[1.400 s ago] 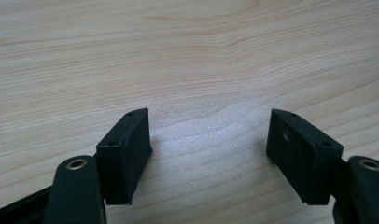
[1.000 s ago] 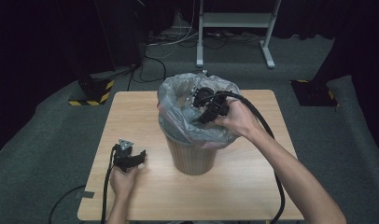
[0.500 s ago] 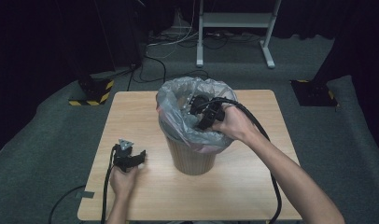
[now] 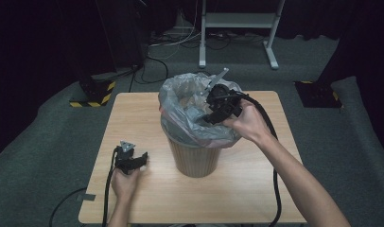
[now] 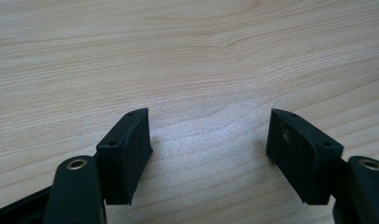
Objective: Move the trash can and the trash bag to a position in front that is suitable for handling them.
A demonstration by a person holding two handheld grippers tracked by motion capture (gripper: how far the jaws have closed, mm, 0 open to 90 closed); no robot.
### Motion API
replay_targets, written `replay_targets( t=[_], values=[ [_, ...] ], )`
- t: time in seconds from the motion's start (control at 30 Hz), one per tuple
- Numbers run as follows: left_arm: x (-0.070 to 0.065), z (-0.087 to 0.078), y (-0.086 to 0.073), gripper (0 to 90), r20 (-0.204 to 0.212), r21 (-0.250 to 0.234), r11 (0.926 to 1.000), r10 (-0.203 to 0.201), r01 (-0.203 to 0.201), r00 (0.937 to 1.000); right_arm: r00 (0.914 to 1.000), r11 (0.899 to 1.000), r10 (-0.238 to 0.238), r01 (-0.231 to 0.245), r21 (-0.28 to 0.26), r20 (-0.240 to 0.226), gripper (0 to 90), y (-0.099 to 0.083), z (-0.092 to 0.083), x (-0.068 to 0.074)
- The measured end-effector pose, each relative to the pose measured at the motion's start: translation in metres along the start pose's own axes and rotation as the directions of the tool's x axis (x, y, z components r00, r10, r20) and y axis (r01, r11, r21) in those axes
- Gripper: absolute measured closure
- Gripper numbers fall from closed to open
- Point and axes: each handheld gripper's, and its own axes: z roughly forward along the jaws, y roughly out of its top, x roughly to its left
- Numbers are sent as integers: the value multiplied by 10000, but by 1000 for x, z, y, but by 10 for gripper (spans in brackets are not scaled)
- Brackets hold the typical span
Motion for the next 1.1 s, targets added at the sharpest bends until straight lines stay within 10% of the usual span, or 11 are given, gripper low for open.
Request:
replay_targets(
  t=[0.47,1.1],
  values=[
    [0,0,0,307,0,2,10000,-3,3,10000,9943,9987,-441,413,310,971,350,-6,-5,1],
    [0,0,0,308,-2,9,10000,-6,6,10000,9885,9792,1028,-810,-1862,1106,366,-26,-40,-24]
  ],
)
